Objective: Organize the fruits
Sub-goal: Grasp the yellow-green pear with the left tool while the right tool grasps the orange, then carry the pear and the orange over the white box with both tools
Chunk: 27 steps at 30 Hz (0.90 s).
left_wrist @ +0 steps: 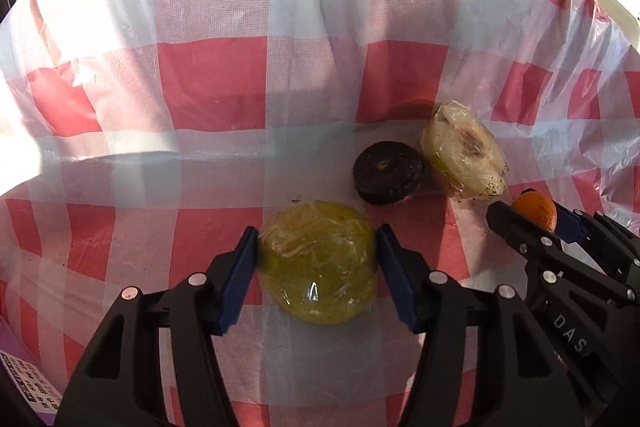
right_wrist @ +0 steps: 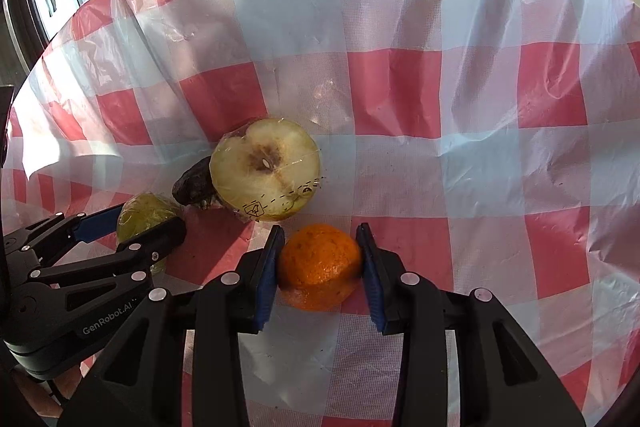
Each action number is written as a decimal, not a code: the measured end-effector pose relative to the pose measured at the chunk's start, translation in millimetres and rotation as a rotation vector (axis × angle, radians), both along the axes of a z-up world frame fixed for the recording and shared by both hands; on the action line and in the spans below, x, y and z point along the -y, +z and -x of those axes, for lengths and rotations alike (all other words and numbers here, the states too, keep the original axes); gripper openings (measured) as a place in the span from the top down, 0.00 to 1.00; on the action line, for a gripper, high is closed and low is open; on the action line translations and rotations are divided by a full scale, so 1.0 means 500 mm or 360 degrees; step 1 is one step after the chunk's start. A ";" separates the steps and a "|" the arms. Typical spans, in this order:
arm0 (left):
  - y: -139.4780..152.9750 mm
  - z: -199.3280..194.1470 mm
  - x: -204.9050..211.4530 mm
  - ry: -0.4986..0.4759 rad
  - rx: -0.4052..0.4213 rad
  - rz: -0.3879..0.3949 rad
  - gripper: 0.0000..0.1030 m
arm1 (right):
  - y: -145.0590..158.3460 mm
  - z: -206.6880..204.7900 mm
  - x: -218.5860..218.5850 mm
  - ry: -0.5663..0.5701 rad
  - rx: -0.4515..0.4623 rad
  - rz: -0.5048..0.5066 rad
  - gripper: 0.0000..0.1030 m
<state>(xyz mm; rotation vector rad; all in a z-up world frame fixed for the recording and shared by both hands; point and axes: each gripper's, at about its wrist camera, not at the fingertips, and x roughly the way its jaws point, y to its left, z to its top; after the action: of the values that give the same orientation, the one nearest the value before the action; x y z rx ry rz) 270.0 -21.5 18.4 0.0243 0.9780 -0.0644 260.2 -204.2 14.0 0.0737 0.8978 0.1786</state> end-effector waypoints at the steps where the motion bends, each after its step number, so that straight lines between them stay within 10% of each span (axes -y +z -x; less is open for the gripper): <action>1: 0.007 0.011 -0.009 0.0017 0.0018 0.0022 0.42 | 0.000 0.000 -0.002 0.0000 0.0000 0.0004 0.65; 15: 0.087 0.263 -0.033 -0.0056 -0.0040 0.0178 0.42 | 0.000 0.023 -0.029 -0.0042 -0.0016 -0.0007 0.65; 27: 0.062 0.384 -0.018 -0.0185 -0.0221 0.0091 0.42 | 0.044 0.236 -0.006 -0.0197 -0.0118 -0.0062 0.65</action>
<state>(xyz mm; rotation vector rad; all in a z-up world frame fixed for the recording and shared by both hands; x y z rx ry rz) 77.7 -12.3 49.3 0.0244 1.1127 -0.2033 142.1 -201.2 36.2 0.1726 0.9605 0.0784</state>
